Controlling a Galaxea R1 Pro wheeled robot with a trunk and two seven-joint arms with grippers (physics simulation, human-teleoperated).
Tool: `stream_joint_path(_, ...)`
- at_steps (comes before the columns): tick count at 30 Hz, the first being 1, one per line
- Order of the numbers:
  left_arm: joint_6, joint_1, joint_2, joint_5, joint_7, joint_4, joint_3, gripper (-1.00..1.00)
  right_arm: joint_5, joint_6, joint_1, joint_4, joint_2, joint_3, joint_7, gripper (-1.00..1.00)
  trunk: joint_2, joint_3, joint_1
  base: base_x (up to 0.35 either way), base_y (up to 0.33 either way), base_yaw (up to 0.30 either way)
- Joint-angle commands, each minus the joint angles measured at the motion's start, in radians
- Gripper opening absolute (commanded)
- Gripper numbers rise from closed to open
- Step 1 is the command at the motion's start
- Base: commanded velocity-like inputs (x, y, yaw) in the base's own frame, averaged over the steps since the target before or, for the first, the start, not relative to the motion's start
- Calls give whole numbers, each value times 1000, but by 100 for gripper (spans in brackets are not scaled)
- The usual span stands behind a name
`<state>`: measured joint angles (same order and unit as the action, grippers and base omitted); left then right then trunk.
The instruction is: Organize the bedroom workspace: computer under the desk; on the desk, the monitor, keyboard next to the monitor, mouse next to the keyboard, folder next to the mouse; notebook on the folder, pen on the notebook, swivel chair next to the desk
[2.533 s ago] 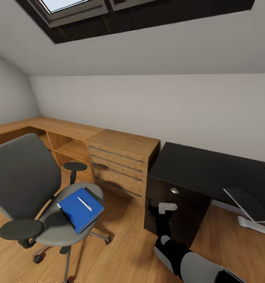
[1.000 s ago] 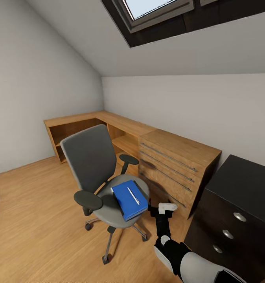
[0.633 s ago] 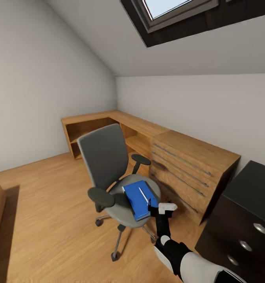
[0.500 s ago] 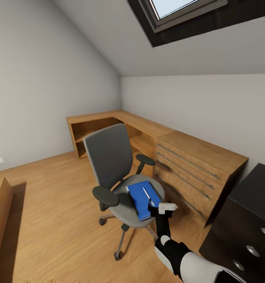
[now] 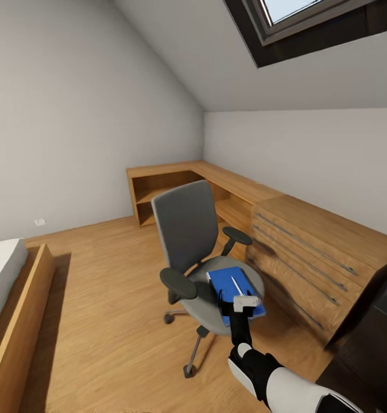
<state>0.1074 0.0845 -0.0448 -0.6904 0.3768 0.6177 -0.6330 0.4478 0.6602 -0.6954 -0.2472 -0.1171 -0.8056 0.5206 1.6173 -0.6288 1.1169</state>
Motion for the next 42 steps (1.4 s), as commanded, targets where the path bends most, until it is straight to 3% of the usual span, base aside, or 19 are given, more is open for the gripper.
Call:
stream_joint_path(1, 6, 1, -1, -11, 7, 1, -8, 100, 5, 2, -1, 0, 2, -9, 4, 100, 0, -1, 0, 0, 0, 272)
stream_joint_path(8, 6, 1, -1, -11, 8, 1, -7, 100, 4, 78, -1, 4, 7, -9, -2, 100, 0, -1, 0, 0, 0, 87)
stream_joint_path(22, 6, 1, -1, -11, 8, 1, -7, 100, 1, 89, -2, 5, 3, -13, -2, 100, 0, -1, 0, 0, 0, 1)
stream_joint_path(23, 7, 1, -1, -11, 8, 1, -6, 100, -54, 86, -2, 6, 7, -21, -3, 100, 0, -1, 0, 0, 0, 0)
stream_joint_path(26, 8, 1, -2, -11, 8, 1, -6, 100, -57, 70, -2, 6, 8, -18, -6, 100, 0, -1, 0, 0, 0, 0)
stream_joint_path(27, 8, 1, -3, -11, 8, 1, -5, 100, -9, -143, -4, -6, 47, 8, -171, 100, 0, -1, 0, 0, 0, 0)
stream_joint_path(31, 8, 1, -3, -11, 8, 1, -5, 100, 60, -322, -28, -7, 68, 43, -278, 100, 0, -1, 0, 0, 0, 0)
stream_joint_path(34, 8, 1, -2, -10, 8, 1, -5, 100, 89, -427, -61, -7, 110, 55, -319, 100, 0, -1, 0, 0, 0, 0)
stream_joint_path(37, 8, 1, -1, -9, 8, 1, -5, 100, 113, -472, -78, -7, 144, 65, -367, 100, 0, -1, 0, 0, 0, 0)
stream_joint_path(42, 8, 1, -1, -7, 8, 1, -5, 100, 128, -533, -96, -1, 164, 70, -428, 100, 0, -1, 0, 1, 0, 0)
